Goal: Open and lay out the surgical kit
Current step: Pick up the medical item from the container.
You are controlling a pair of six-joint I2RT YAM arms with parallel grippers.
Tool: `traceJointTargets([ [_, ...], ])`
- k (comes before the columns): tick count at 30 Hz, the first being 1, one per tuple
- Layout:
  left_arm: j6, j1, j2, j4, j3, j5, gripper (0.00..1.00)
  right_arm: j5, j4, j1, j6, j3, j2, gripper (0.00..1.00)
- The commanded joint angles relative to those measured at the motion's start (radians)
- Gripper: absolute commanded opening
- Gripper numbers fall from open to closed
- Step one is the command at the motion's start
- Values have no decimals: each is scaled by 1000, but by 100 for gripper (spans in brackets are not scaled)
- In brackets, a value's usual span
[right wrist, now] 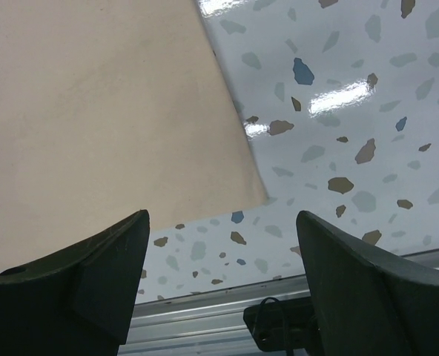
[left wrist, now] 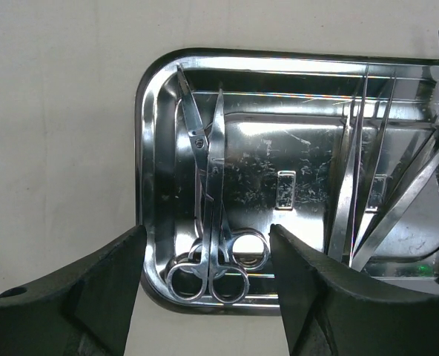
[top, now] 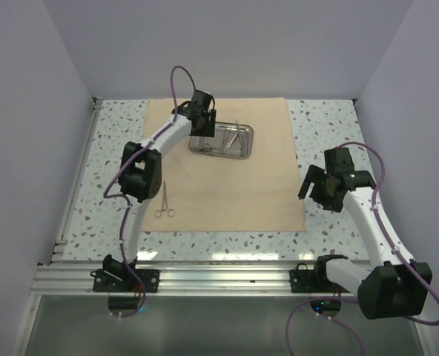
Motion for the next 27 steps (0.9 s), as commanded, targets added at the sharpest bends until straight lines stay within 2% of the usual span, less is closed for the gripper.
traceJointTargets([
  [1,21,-2,34,13,64,20,71,31,-9,4,8,43,24,84],
  [6,12,-2,84,27,63,38,68,31,-8,4,6,63,60,84],
  [12,14,-2,119,35,66,43,56,33,3,4,3,80,104,84],
  [14,14,-2,128,35,64,43,46,33,9,4,2,83,118,84],
  [15,14,-2,130,32,66,43,37,31,14,4,5,85,121,84],
  [19,15,-2,134,33,61,41,20,30,24,4,6,83,136,84],
  [27,15,0,130,29,75,40,0,27,38,4,17,62,136,84],
])
